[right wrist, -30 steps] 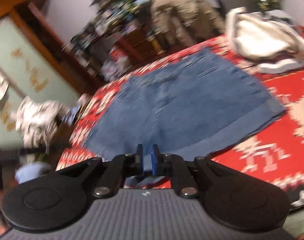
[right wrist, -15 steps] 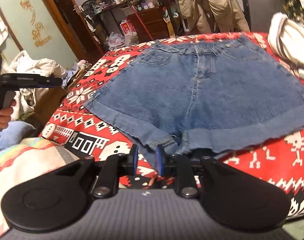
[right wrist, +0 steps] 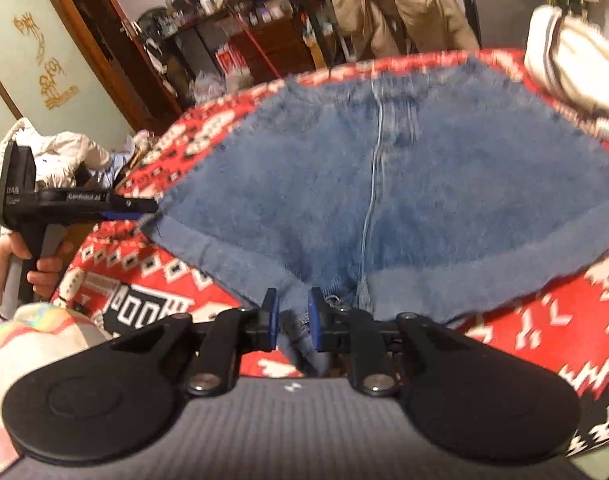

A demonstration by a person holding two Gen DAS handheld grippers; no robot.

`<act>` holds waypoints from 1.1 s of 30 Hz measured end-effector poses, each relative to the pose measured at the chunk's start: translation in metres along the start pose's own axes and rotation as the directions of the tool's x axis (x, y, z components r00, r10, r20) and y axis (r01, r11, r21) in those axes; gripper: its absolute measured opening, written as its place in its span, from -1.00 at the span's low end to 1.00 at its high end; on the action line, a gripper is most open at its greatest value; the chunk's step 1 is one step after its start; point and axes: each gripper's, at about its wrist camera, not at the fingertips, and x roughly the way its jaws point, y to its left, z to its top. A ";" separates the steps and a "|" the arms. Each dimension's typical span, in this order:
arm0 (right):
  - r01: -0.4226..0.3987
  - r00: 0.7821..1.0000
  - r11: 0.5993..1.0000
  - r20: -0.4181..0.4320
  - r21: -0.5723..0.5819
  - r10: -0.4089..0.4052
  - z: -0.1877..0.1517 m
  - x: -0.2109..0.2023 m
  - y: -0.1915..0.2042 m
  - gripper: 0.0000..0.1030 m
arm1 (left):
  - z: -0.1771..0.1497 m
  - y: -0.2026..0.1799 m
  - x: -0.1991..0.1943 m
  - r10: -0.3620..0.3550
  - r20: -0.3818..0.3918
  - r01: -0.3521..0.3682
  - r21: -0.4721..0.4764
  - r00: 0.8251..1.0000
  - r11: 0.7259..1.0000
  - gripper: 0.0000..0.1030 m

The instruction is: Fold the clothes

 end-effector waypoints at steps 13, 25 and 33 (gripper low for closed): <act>0.003 0.999 1.000 -0.038 0.015 -0.002 -0.009 0.011 -0.009 -0.87 | 0.019 -0.028 -0.025 0.103 0.029 -0.105 0.062 0.994 0.993 -0.77; -0.040 0.999 0.999 0.023 0.029 0.040 -0.002 -0.019 -0.008 -0.81 | 0.006 -0.041 -0.010 0.250 -0.002 -0.248 0.139 0.968 0.959 -0.50; 0.028 0.999 1.000 0.041 0.009 -0.028 0.019 -0.020 -0.025 -0.81 | 0.026 -0.047 -0.038 0.213 0.007 -0.213 0.005 0.977 0.977 -0.32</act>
